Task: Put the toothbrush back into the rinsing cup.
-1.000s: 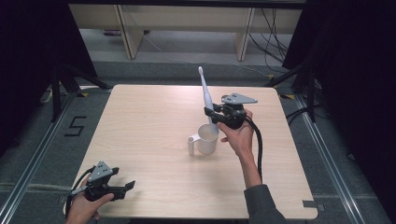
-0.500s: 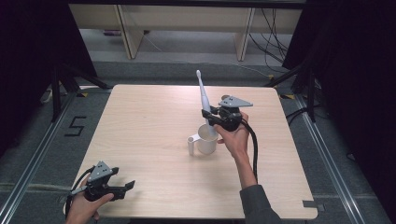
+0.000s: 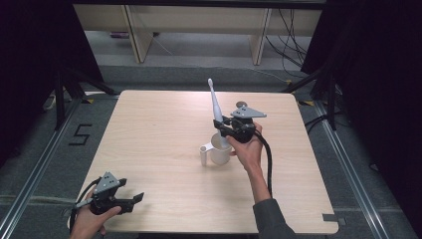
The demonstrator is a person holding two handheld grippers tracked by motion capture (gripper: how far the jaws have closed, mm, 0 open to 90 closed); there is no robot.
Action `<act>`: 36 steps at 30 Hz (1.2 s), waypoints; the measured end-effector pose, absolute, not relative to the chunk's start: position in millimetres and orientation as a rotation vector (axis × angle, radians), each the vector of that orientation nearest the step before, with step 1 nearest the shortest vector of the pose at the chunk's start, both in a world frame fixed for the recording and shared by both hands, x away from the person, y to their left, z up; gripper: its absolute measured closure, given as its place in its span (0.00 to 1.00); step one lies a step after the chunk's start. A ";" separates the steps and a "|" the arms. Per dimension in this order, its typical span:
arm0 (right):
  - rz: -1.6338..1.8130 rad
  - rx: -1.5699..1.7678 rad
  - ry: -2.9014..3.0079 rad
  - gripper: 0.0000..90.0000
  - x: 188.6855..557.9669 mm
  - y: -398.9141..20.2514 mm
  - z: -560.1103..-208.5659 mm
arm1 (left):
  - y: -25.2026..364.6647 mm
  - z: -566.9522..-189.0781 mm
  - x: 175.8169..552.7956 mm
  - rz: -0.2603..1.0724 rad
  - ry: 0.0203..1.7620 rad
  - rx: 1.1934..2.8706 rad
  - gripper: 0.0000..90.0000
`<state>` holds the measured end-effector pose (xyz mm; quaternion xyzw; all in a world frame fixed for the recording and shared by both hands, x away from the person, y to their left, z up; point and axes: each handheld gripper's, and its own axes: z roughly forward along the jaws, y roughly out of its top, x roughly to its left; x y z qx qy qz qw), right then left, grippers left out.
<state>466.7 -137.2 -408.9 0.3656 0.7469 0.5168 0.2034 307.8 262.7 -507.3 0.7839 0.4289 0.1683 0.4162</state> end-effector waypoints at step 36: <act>1.442 1.045 2.100 0.74 458.3 -139.9 -442.6 | 263.0 -507.5 308.1 0.425 1.073 1.975 0.16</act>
